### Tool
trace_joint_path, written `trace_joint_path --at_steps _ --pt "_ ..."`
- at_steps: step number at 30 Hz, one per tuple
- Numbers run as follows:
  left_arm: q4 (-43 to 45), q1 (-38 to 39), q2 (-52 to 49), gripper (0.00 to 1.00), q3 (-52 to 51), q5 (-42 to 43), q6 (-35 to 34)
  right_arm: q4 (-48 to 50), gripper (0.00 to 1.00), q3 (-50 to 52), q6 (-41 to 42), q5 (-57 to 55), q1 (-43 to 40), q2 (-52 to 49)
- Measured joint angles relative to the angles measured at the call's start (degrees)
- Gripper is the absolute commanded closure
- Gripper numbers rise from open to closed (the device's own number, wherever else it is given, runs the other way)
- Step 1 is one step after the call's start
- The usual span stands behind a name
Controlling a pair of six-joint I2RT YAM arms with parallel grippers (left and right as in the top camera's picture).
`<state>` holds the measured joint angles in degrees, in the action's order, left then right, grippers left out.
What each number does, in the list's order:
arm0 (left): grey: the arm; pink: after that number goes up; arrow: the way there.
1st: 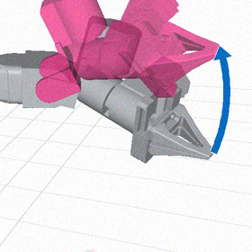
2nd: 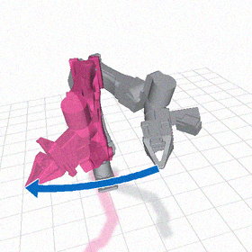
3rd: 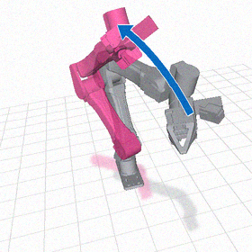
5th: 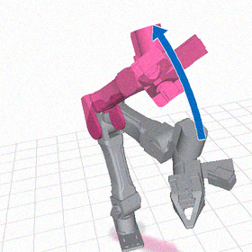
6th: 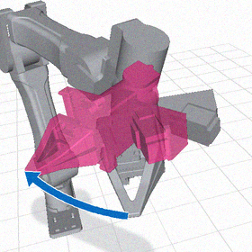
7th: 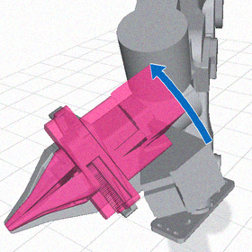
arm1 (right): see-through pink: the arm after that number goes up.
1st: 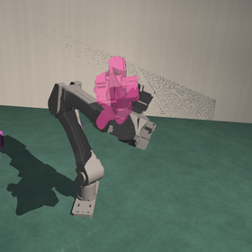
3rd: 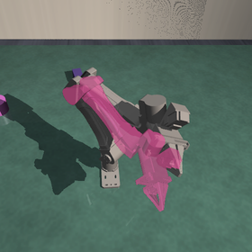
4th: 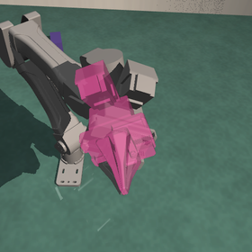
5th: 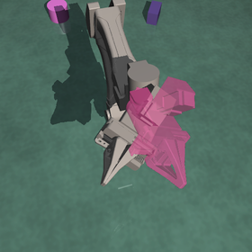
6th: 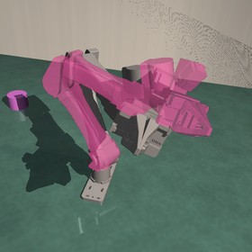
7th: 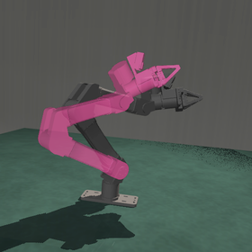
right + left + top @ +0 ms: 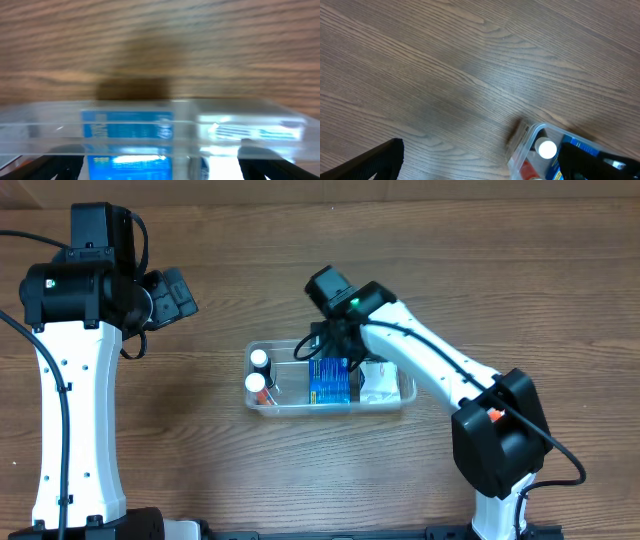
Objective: Pack container
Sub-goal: 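Lower the blue box into the container's middle and release, then grasp the red Panadol box with the right gripper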
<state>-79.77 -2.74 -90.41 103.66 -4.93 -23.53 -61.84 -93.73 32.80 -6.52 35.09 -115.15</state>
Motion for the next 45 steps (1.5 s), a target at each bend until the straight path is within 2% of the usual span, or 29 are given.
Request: trace_joint_path --at_steps 6,12,15,18,23,25,27,31,38,45 --pt "0.11 0.00 0.00 0.00 0.00 0.00 0.00 0.28 0.00 0.00 -5.49 -0.50 -4.15 0.00" --pt "0.07 0.00 0.00 0.00 0.00 -0.02 0.00 -0.87 0.00 0.00 -8.11 -0.52 -3.08 0.20" --pt "0.09 0.00 -0.02 0.00 0.00 -0.02 0.00 -1.44 0.00 -0.02 -7.23 -0.66 -1.99 2.93" --pt "0.11 0.00 -0.02 0.00 0.00 -0.02 0.02 -3.45 0.00 -0.24 -3.26 -1.18 -3.56 9.73" --pt "0.09 0.00 -0.02 0.00 0.00 -0.02 0.02 -10.67 0.00 -2.19 5.29 -1.77 -15.65 21.90" --pt "0.04 0.00 -0.02 0.00 0.00 -0.02 0.02 -15.34 0.00 -2.38 8.87 -2.05 -23.08 24.98" --pt "0.09 0.00 -0.02 0.00 0.00 -0.02 0.02 -19.80 0.00 -2.38 11.98 -2.62 -31.87 26.08" --pt "0.09 0.00 -0.02 0.00 0.00 -0.02 0.02 -20.68 0.00 -1.29 13.92 -2.64 -40.68 25.73" --pt "0.07 0.00 -0.02 0.00 0.00 -0.02 0.02 -16.50 0.00 8.66 12.57 -2.69 -50.12 25.62" --pt "0.07 0.00 -0.02 0.00 0.00 0.00 0.02 -6.23 0.00 23.02 1.38 -2.69 -51.45 25.53"
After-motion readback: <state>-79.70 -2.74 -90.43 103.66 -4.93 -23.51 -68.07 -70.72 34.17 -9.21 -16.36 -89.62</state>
